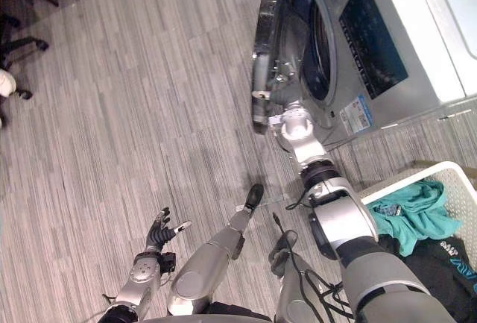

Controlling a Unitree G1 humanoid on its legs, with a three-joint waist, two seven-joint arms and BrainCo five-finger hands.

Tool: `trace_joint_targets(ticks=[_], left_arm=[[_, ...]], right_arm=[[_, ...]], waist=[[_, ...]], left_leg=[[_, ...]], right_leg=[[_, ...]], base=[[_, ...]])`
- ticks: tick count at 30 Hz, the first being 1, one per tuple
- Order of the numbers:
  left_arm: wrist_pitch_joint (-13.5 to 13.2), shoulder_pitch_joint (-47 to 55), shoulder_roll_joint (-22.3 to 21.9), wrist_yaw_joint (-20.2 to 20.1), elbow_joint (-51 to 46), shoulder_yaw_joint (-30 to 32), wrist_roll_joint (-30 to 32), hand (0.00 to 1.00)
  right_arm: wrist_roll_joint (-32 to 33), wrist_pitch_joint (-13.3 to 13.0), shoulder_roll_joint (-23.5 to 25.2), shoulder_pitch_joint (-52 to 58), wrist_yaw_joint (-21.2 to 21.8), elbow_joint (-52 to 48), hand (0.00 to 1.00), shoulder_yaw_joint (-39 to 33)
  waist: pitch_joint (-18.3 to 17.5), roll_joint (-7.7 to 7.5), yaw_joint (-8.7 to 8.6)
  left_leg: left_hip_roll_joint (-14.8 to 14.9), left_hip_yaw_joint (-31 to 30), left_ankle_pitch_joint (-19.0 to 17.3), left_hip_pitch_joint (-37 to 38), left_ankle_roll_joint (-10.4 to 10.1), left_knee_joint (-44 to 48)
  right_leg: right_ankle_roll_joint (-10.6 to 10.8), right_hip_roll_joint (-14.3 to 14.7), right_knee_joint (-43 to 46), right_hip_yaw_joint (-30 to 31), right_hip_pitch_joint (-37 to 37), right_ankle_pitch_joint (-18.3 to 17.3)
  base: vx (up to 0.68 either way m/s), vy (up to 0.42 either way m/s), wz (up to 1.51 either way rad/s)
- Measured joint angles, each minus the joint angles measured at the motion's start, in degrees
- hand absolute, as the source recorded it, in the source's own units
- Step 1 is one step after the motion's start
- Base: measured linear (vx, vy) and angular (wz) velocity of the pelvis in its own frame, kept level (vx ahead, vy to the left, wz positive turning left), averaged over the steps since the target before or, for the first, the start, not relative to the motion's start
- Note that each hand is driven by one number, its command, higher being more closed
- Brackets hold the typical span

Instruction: Pick up the laundry basket with both hands and put the clothes into the washing machine.

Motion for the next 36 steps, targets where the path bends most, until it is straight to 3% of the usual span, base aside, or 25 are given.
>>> trace_joint_targets(ticks=[1,5,8,11,16,19,20,22,26,31,36], left_arm=[[-0.06,-0.95,0.18,-0.01,-1.07,-0.79,0.00,0.00],[-0.70,-1.50,0.54,-0.01,-5.20,-2.38,-0.45,0.00],[-1.22,-1.13,0.49,-0.05,-6.54,-2.37,-1.20,0.00],[-1.19,-1.12,0.39,-0.08,-6.54,-2.34,-2.01,0.00],[-0.98,-3.18,0.54,0.03,-6.90,-1.76,-1.93,0.00],[-0.19,-7.08,0.76,0.10,-7.69,-1.88,-1.69,0.00],[-0.09,-7.52,0.78,0.11,-7.74,-1.92,-1.66,0.00],[0.19,-10.70,1.87,0.95,-8.82,-2.11,-0.49,0.00],[1.07,-16.93,3.71,1.30,-8.98,-2.02,0.17,0.00],[1.38,-30.73,11.42,2.31,-3.24,-1.62,0.36,0.00],[2.54,-46.31,25.44,4.09,9.13,0.55,0.23,0.00]], right_arm=[[0.94,1.45,1.50,-3.31,-0.82,0.35,0.00,-0.57],[1.09,-0.36,2.09,-11.65,0.71,-3.89,0.00,0.86],[1.19,-3.63,2.54,-14.13,0.58,-11.35,0.00,2.36],[1.87,-5.17,2.38,-11.49,0.55,-17.02,0.00,3.42],[2.93,-5.62,-1.21,3.31,0.83,-26.55,0.00,3.62],[2.83,-5.45,-4.99,17.86,2.08,-32.39,0.00,2.94],[2.80,-5.45,-5.24,19.18,2.18,-33.03,0.00,2.91],[2.23,-5.44,-5.64,28.25,4.38,-38.23,0.00,2.77],[1.07,-5.50,-5.08,36.09,7.37,-43.68,0.00,2.94],[-0.12,-5.49,-3.02,39.91,10.14,-43.90,0.00,2.62],[1.68,-5.68,-0.38,40.61,10.12,-45.10,0.00,-5.81]], waist=[[0.01,0.02,1.38],[0.06,0.13,3.97],[0.08,0.15,4.56],[0.36,-0.35,4.41],[2.11,-3.29,1.32],[2.58,-5.01,-2.94],[2.58,-5.03,-3.22],[2.46,-5.33,-5.51],[2.40,-5.76,-7.08],[1.91,-8.72,-9.38],[1.77,-13.17,-13.29]], left_leg=[[0.05,-1.78,0.31,-0.09,-0.67,-0.41],[0.16,-6.17,1.75,-0.15,-2.62,-1.94],[0.15,-7.38,2.16,-0.13,-3.15,-2.08],[0.96,-5.29,2.18,-0.14,-3.13,-2.10],[3.77,2.08,2.73,-0.19,-2.40,-2.85],[5.12,6.68,2.93,-0.85,-2.12,-2.97],[5.18,6.99,2.93,-0.85,-2.12,-2.99],[5.70,10.02,2.77,-0.57,-1.94,-3.06],[6.50,13.41,2.35,-0.54,-1.34,-3.10],[7.86,17.30,2.65,-1.88,-0.65,-3.08],[8.93,21.03,2.69,-2.95,-0.60,-3.08]], right_leg=[[-0.32,0.00,0.37,-1.77,0.33,-0.83],[-1.46,1.11,0.38,-5.40,1.50,-2.67],[-1.69,1.85,0.33,-5.81,2.28,-3.15],[-1.75,2.15,0.35,-4.00,1.61,-3.11],[-2.59,3.45,0.20,3.43,-1.44,-0.48],[-2.16,3.95,0.40,8.10,-4.17,1.44],[-2.14,3.95,0.46,8.44,-4.32,1.55],[-2.01,3.86,1.36,11.37,-5.66,2.19],[-2.02,4.10,2.33,14.32,-7.47,2.72],[-2.04,5.20,2.45,17.88,-10.47,4.17],[-2.04,6.19,2.15,21.51,-13.13,5.55]], base=[[-0.03,-0.246,0.80],[-0.01,-0.242,0.78],[0.00,-0.162,0.44],[-0.04,-0.055,-0.24],[-0.12,0.031,-0.83],[-0.13,0.054,-0.79],[-0.12,0.046,-0.67],[-0.11,0.018,-0.61],[-0.08,-0.023,-0.49],[-0.03,-0.058,-0.43],[-0.03,-0.041,-0.38]])
